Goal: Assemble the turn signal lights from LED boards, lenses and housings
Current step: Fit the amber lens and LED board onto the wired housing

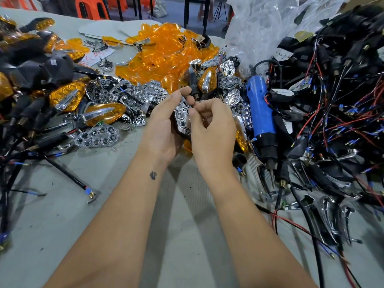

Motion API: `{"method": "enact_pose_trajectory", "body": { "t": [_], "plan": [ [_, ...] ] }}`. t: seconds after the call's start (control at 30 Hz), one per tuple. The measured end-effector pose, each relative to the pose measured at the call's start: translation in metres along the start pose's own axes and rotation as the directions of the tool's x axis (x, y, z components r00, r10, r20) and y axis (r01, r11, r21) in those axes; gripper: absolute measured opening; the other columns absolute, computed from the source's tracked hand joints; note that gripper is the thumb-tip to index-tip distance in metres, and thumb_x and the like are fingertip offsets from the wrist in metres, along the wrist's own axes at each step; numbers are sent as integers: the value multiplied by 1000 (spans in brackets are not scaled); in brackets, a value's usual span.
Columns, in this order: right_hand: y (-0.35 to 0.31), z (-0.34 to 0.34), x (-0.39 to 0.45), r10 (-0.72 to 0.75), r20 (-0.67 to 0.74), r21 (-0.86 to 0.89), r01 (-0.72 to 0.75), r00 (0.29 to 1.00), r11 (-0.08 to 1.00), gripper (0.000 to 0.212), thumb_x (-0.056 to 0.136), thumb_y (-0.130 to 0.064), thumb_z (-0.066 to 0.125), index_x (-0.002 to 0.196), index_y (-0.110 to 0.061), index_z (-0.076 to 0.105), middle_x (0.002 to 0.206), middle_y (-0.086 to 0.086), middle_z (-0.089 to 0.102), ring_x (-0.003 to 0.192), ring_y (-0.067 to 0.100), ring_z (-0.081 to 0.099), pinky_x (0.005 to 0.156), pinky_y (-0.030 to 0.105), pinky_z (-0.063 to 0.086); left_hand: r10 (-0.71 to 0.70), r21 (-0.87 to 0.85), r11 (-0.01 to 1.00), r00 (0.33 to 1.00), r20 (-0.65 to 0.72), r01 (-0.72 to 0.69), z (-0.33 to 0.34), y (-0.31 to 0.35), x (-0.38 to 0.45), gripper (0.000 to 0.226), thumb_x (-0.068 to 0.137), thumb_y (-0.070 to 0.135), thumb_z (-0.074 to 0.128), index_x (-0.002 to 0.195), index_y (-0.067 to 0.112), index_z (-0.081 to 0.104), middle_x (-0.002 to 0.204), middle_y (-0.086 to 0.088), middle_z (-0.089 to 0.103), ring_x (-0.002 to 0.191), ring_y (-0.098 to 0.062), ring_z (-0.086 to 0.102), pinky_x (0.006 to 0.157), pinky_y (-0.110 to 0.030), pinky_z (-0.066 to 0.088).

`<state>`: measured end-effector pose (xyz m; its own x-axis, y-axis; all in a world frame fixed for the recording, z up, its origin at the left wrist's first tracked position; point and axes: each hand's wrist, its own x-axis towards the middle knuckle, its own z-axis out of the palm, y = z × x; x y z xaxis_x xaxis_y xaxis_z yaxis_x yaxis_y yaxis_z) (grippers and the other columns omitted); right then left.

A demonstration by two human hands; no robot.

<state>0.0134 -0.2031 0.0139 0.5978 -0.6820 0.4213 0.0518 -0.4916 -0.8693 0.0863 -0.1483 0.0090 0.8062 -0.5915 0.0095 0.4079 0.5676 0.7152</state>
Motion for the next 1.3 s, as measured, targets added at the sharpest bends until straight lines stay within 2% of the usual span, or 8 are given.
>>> {"method": "enact_pose_trajectory", "body": {
  "t": [0.23, 0.47, 0.6, 0.73, 0.9, 1.03, 1.2, 1.3],
  "plan": [
    [2, -12, -3, 126, 208, -74, -113, 970, 991, 19, 93, -43, 62, 102, -27, 58, 86, -14, 64, 81, 0, 62, 74, 29, 53, 50, -154, 987, 999, 7, -49, 0, 5, 1, 20, 102, 18, 41, 84, 16, 49, 74, 2, 55, 71, -15, 59, 77, -33, 52],
    [2, -16, 3, 141, 127, 58, -149, 982, 987, 18, 88, -33, 73, 97, -22, 63, 87, -6, 70, 82, 9, 67, 77, 34, 58, 43, -53, 998, 996, 75, -39, 6, -4, -4, 12, 95, 11, 53, 106, 11, 58, 88, -6, 72, 89, -24, 72, 76, -39, 60],
    [7, -27, 4, 156, 246, 83, -181, 957, 980, 14, 92, -35, 68, 102, -29, 59, 94, -8, 70, 87, -1, 67, 80, 23, 57, 85, -28, 996, 995, 50, -83, 4, -3, -2, 11, 101, 6, 47, 103, 13, 55, 81, -2, 71, 88, -22, 73, 73, -39, 60],
    [13, -40, 2, 97, 377, -95, -66, 921, 993, 32, 83, -28, 76, 107, -31, 54, 87, -12, 65, 80, -4, 60, 72, 23, 53, 109, -131, 986, 994, 3, -107, -3, 1, 3, 15, 100, 3, 47, 100, 15, 56, 86, -2, 70, 85, -19, 71, 76, -46, 60],
    [18, -43, -1, 96, 382, -343, 45, 919, 938, 10, 86, -24, 70, 89, -27, 61, 69, -12, 56, 66, 8, 54, 71, 45, 54, 108, -242, 963, 993, -43, -115, -11, 5, 6, 17, 98, 0, 49, 96, 15, 56, 87, -6, 63, 81, -19, 66, 74, -46, 59],
    [15, -46, -1, 46, 399, -317, 90, 916, 944, 7, 86, -23, 55, 88, -30, 57, 57, -18, 51, 54, 8, 44, 55, 36, 44, 119, -327, 935, 991, -67, -134, -17, 9, 8, 14, 98, 1, 50, 96, 14, 55, 90, -6, 64, 81, -18, 66, 68, -40, 57],
    [14, -49, -1, -6, 356, -353, 140, 934, 925, 10, 89, -36, 61, 83, -30, 55, 61, -21, 48, 58, 8, 42, 56, 30, 32, 138, -333, 932, 990, -32, -141, -15, 9, 7, 14, 95, 0, 51, 95, 14, 55, 86, -4, 66, 80, -17, 67, 69, -37, 58],
    [15, -46, -2, -61, 346, -407, 209, 936, 889, 17, 94, -35, 63, 81, -26, 57, 71, -15, 48, 69, 6, 46, 62, 33, 40, 148, -280, 949, 989, -13, -146, -13, 9, 4, 18, 92, -3, 52, 96, 14, 55, 89, -5, 64, 83, -18, 66, 71, -37, 57]
  ]
}}
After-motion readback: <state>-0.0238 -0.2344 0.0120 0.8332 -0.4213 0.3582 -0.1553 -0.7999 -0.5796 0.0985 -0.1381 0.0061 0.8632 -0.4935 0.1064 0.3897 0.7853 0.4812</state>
